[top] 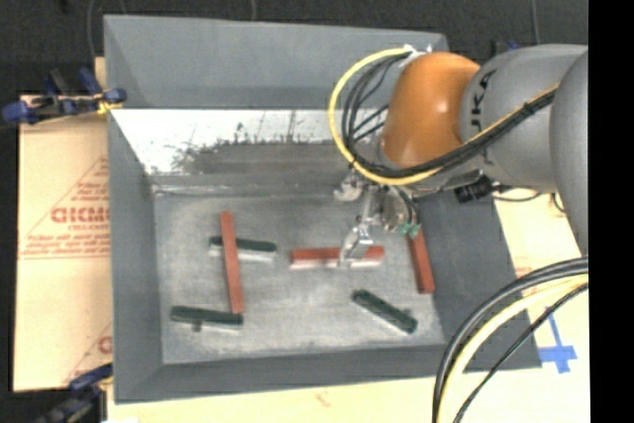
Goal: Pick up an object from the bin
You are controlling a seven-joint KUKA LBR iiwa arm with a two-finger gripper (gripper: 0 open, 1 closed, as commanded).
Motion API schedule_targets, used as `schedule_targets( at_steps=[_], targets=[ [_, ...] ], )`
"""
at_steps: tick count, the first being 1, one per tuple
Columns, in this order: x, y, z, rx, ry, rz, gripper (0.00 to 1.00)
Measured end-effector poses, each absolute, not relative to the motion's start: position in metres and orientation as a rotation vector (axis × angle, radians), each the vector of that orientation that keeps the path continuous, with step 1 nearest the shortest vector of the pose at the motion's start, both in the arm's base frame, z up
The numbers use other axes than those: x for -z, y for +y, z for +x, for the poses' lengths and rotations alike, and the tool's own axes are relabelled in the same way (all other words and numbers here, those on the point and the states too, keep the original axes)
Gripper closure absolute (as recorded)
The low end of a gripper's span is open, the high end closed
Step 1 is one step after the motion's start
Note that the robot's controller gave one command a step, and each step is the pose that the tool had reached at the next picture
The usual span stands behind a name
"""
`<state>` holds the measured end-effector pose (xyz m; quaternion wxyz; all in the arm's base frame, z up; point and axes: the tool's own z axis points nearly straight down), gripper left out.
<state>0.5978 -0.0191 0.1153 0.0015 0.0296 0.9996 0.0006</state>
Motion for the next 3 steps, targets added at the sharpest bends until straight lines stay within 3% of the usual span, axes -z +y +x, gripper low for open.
schedule_targets(
  at_steps=[1, 2, 3],
  targets=[
    [-0.0781, -0.0245, 0.5960, -0.002, 3.133, 0.126, 0.00],
    [-0.0851, -0.0246, 0.5978, -0.001, 3.129, 0.126, 1.00],
    [-0.0851, -0.0246, 0.5978, 0.000, 3.129, 0.125, 1.00]
  ],
)
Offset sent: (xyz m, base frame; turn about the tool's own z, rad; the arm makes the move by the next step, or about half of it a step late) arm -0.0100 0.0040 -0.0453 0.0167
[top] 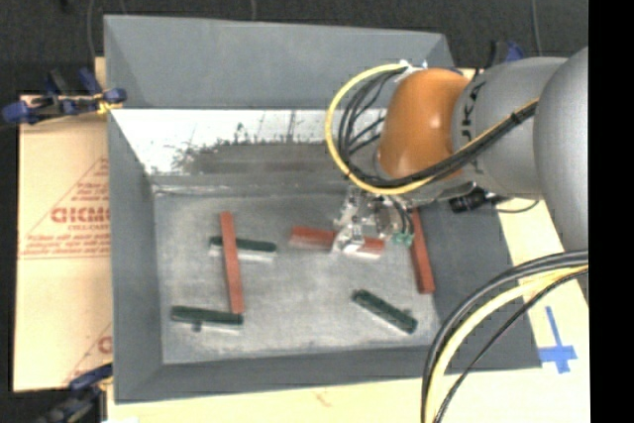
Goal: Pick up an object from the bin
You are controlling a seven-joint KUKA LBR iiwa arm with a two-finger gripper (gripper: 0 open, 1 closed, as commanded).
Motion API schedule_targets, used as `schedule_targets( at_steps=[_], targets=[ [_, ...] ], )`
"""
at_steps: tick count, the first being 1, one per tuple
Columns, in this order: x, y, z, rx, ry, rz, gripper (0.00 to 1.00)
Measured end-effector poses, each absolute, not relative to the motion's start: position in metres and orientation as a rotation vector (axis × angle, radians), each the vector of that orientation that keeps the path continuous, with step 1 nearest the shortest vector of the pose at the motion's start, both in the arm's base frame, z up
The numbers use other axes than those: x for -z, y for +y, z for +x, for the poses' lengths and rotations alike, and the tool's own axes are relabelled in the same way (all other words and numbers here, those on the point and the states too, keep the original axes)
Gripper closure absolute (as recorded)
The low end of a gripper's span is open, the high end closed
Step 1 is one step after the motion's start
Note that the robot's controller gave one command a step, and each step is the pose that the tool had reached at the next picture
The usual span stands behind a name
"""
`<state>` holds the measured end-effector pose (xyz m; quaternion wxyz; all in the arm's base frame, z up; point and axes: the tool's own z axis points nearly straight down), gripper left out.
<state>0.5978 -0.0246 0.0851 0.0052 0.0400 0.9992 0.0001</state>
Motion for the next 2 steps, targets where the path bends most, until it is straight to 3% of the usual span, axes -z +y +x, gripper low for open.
schedule_targets(
  at_steps=[1, 2],
  targets=[
    [-0.088, -0.025, 0.596, 0.000, 3.135, 0.124, 1.00],
    [-0.106, -0.025, 0.595, 0.000, 3.141, 0.123, 1.00]
  ],
)
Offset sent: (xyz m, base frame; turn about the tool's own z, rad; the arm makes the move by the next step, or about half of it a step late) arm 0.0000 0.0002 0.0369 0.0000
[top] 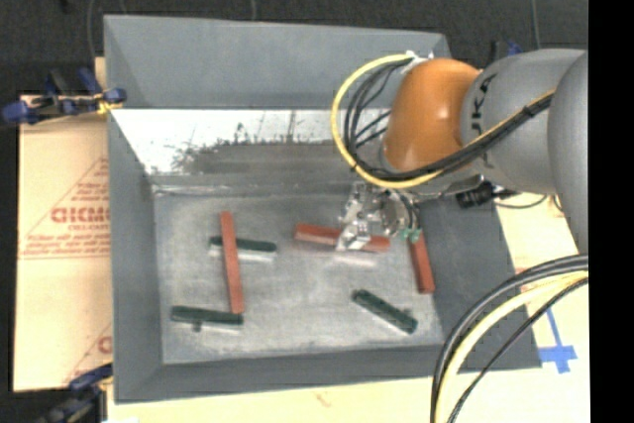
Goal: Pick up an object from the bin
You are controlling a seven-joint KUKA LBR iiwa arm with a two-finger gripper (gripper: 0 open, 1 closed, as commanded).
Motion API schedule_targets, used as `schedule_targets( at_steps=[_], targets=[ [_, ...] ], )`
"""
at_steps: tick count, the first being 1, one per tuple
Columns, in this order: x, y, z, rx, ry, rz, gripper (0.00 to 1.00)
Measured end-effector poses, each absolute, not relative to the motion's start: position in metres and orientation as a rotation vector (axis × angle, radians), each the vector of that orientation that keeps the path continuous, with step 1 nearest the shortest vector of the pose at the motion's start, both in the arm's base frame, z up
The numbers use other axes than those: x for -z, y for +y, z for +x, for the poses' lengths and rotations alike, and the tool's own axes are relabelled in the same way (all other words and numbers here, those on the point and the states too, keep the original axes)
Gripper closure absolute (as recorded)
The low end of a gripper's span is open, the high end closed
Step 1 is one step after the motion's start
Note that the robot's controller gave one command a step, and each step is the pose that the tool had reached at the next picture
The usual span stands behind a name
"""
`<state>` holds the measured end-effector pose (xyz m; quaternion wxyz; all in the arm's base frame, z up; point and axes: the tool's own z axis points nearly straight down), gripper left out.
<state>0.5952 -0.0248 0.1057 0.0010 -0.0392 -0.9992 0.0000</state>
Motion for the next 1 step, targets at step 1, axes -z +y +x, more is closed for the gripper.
schedule_targets(
  at_steps=[1],
  targets=[
    [-0.1175, -0.0249, 0.5975, 0.000, -3.145, -0.123, 1.00]
  ],
)
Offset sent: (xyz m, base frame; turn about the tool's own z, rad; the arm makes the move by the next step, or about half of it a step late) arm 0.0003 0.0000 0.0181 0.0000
